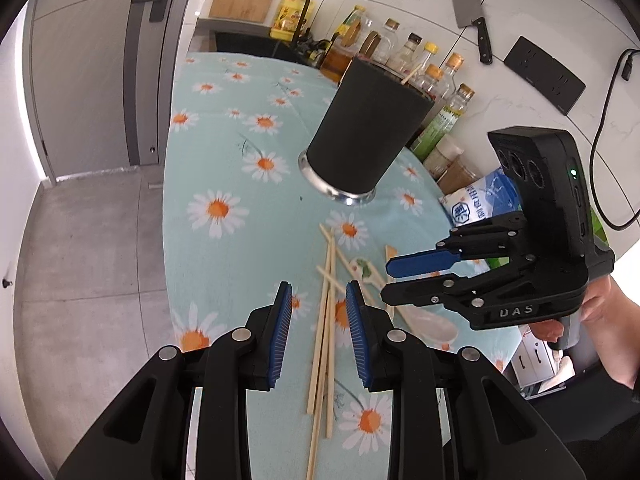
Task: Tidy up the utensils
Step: 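Grasp a wooden chopstick with the right gripper while the left gripper grasps another, then lift both chopsticks and lower them into the black holder, then open both grippers and withdraw them from the black holder, then move both grippers down toward the loose chopsticks and spoons on the tablecloth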
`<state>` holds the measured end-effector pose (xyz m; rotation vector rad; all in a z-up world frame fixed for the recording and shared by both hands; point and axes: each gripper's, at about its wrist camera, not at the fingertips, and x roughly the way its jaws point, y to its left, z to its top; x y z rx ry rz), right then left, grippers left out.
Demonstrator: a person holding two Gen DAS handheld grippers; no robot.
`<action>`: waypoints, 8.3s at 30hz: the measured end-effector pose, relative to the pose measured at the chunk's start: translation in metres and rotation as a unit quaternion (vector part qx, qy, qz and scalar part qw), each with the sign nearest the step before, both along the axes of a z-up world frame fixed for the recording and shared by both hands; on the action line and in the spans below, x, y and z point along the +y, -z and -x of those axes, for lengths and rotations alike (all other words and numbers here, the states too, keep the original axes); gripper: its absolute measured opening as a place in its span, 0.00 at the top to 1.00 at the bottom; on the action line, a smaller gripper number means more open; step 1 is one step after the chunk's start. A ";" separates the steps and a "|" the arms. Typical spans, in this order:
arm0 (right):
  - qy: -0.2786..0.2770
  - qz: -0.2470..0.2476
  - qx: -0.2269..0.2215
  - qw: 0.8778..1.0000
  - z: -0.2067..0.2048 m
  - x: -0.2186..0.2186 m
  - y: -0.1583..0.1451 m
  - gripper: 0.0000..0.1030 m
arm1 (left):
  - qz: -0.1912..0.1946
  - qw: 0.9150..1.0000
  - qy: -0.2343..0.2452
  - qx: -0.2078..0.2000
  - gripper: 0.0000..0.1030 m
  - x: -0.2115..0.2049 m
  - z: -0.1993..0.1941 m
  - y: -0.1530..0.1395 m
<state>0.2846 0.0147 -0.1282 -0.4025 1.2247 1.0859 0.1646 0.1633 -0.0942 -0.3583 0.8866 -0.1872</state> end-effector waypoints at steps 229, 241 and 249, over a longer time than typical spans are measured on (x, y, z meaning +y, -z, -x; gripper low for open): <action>0.104 -0.128 0.034 0.986 -0.052 -0.080 -0.047 0.56 | -0.109 0.993 -0.038 -0.015 0.78 -0.049 -0.021 -0.042; 0.081 0.002 0.060 0.995 -0.030 -0.045 0.006 0.65 | -0.089 0.994 0.021 0.063 0.78 -0.038 -0.006 0.009; 0.071 0.071 0.051 0.994 -0.017 -0.029 0.023 0.76 | -0.077 0.992 0.048 0.088 0.78 -0.036 0.001 0.030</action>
